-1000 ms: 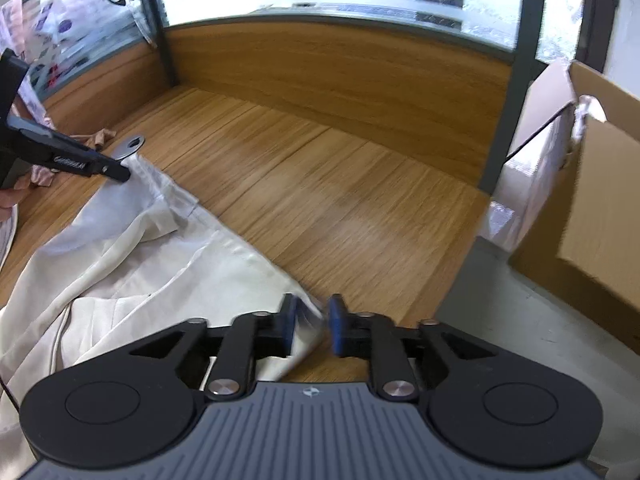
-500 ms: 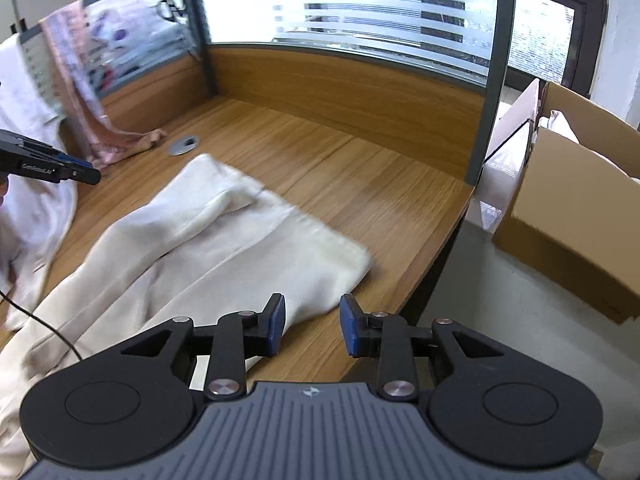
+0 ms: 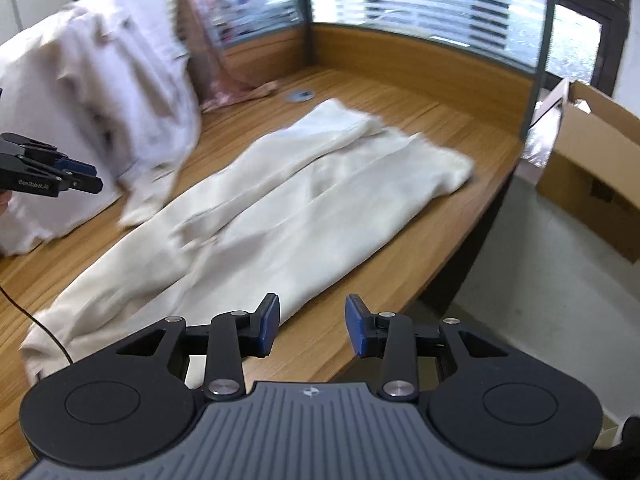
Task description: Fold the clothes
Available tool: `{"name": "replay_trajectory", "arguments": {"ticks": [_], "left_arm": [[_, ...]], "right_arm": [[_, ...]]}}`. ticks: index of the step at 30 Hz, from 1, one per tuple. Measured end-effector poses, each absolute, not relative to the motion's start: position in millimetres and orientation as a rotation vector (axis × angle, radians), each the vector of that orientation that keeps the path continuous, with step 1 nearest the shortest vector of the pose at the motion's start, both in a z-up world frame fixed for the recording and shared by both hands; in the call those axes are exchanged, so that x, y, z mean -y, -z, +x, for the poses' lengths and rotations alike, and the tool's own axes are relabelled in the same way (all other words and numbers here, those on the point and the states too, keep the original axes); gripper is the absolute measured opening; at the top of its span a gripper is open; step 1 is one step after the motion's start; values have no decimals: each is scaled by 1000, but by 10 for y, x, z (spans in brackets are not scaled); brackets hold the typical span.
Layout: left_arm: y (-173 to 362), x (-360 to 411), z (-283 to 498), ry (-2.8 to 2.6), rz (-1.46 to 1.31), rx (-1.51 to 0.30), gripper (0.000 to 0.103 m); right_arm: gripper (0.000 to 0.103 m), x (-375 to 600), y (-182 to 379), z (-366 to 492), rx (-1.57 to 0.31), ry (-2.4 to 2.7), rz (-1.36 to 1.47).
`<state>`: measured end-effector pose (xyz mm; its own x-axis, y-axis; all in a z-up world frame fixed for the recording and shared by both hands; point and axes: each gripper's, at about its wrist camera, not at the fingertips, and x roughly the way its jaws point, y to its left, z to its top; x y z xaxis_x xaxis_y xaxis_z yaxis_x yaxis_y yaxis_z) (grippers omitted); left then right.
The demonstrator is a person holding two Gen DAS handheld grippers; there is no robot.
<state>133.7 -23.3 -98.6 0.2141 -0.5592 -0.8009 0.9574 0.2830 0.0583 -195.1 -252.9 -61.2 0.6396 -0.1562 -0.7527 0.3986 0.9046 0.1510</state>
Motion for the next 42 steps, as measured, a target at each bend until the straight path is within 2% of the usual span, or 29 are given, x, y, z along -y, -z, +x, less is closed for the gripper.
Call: {"name": "replay_trajectory", "arguments": {"ticks": [7, 10, 15, 19, 23, 31, 42], "left_arm": [[1092, -604, 1081, 1197, 737, -789, 40], [1166, -830, 1038, 1199, 774, -782, 44], [1349, -1103, 1040, 1202, 838, -774, 45], [1485, -1317, 1030, 1219, 887, -789, 48], [1612, -1423, 1015, 1247, 964, -787, 51], [1746, -1448, 1010, 1275, 1006, -769, 51], [1797, -1356, 917, 1326, 1078, -699, 49]], "right_arm": [[42, 1528, 670, -2168, -846, 213, 297], [42, 1149, 721, -2226, -856, 170, 287], [42, 567, 835, -2254, -876, 109, 232], [47, 178, 939, -2239, -890, 60, 159], [48, -132, 1058, -2190, -906, 10, 86], [63, -507, 1237, -2029, -917, -24, -18], [65, -685, 1402, -1878, -924, -30, -128]]}}
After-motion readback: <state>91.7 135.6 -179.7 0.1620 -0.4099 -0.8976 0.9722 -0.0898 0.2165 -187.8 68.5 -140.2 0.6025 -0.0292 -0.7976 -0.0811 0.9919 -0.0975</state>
